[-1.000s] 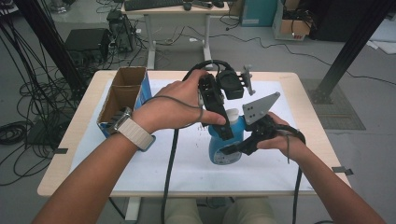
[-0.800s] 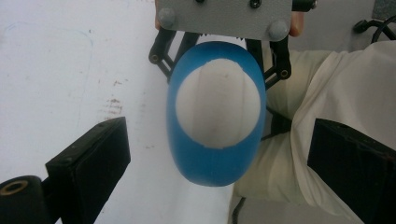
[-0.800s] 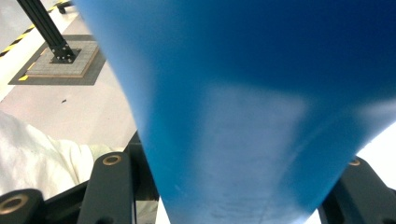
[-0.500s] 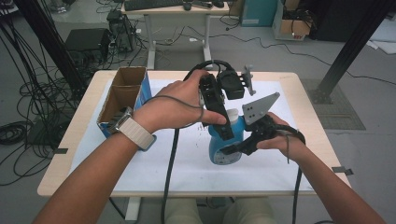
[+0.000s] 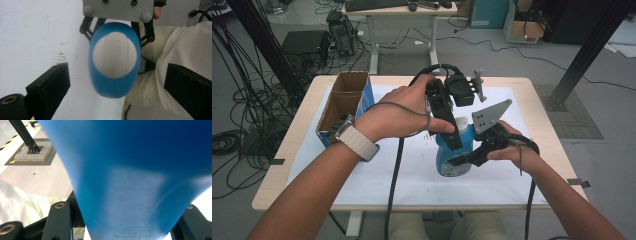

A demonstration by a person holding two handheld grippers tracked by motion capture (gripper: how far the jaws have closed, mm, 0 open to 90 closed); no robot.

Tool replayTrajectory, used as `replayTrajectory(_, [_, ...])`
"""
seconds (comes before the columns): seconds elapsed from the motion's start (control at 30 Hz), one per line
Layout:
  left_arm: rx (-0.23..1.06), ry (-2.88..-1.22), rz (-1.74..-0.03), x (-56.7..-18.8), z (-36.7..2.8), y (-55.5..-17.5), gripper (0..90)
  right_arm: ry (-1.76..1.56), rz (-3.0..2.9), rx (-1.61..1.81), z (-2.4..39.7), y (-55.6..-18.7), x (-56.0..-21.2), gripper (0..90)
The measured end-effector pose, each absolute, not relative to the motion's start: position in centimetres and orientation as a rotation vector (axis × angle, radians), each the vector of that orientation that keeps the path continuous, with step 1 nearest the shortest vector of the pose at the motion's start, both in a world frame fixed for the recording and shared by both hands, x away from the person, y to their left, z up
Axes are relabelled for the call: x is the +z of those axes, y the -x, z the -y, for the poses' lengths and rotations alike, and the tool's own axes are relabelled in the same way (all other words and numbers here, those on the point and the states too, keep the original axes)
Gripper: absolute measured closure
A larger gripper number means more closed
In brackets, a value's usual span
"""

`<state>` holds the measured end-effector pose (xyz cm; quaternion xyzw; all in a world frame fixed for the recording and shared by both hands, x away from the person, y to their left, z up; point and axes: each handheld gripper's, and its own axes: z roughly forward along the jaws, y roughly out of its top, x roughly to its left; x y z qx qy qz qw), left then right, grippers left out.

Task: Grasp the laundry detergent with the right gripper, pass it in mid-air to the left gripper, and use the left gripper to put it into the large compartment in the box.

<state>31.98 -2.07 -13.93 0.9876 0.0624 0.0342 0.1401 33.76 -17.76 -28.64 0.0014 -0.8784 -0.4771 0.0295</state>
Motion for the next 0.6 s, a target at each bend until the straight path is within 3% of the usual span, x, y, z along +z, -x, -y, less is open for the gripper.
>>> replayTrajectory(0.6, [0.101,-2.854,-0.186,-14.01,2.03,-32.1,7.1,-0.002,2.705,-1.472,17.71,-33.88,-28.73,42.9])
